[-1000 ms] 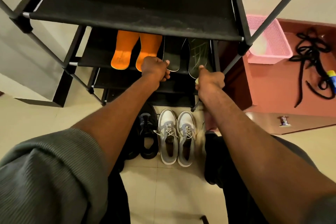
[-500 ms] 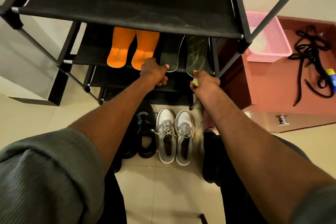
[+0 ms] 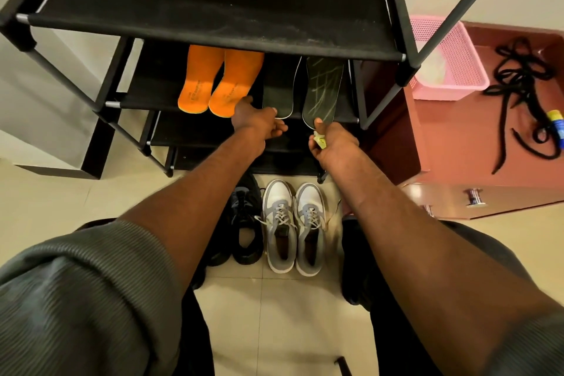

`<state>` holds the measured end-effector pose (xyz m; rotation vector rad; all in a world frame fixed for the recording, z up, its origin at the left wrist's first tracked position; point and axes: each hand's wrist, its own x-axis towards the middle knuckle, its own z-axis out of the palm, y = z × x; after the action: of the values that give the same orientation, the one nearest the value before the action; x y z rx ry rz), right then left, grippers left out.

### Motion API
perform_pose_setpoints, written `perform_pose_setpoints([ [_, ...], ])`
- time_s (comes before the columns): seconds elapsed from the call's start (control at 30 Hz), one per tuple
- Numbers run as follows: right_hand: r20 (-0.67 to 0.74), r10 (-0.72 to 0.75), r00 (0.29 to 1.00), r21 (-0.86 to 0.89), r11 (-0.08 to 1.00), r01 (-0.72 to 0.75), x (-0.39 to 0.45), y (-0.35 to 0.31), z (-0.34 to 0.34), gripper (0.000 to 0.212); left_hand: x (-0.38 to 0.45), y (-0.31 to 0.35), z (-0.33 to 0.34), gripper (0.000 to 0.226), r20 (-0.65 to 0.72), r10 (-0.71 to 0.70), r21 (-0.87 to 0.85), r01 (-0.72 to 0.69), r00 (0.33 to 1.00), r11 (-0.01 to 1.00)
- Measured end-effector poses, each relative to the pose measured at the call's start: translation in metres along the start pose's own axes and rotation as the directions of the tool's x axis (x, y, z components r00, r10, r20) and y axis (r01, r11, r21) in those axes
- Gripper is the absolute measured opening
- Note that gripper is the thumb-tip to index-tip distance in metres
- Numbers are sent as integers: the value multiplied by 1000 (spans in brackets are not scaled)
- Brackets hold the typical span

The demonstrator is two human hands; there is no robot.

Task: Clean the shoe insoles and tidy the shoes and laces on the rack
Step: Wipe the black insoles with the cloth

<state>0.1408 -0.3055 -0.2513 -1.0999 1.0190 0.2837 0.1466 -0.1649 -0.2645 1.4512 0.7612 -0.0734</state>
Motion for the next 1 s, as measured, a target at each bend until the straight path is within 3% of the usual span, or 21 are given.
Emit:
perform_pose_setpoints([
  [0.1, -10, -16, 1000, 21, 1000, 16, -6, 1, -3, 22, 0, -1, -3, 70, 16, -4, 45, 3, 1000, 999],
  [0.17, -11, -18, 1000, 14, 1000, 18, -10, 5, -6, 16, -3, 0, -7, 66, 15, 26, 183, -28, 1000, 983],
  [0.23, 9, -7, 1000, 16, 1000, 7, -15, 10, -11, 17, -10, 4, -13, 50, -23, 160, 382, -140, 987, 914],
  [0.3, 48, 17, 999, 14, 1000, -17, -23, 15, -17, 17, -18, 13, -20, 33, -25, 269, 410, -236, 963, 881],
  [0.4, 174, 53, 983, -70, 997, -42, -42, 21, -22, 18, -32, 26, -27, 42, 100, 205, 271, -225, 974, 936],
  [0.53, 342, 112, 933, -204, 978, -43, -83, 27, -37, 19, -58, 36, -40, 61, 205, 10, -13, -8, 979, 1000],
  [0.63, 417, 196, 888, -373, 927, -30, -116, 34, -56, 12, -88, 45, -55, 66, 334, -22, -279, 121, 942, 953],
  [0.73, 465, 259, 846, -486, 874, -1, -139, 36, -73, 17, -105, 46, -67, 76, 354, -2, -389, 148, 935, 909],
  [0.8, 437, 177, 882, -578, 807, 124, -145, 31, -82, 25, -117, 48, -75, 85, 354, -16, -363, 153, 935, 919],
  [0.87, 397, -53, 916, -611, 730, 307, -142, 23, -90, 18, -128, 49, -83, 93, 371, -14, -306, 136, 929, 942],
  [0.93, 388, -265, 883, -536, 714, 450, -134, 12, -93, 7, -138, 49, -89, 95, 413, -8, -273, 132, 911, 953],
  [1.0, 406, -385, 829, -463, 696, 549, -129, 0, -90, 17, -146, 49, -91, 93, 457, 7, -282, 138, 889, 949],
])
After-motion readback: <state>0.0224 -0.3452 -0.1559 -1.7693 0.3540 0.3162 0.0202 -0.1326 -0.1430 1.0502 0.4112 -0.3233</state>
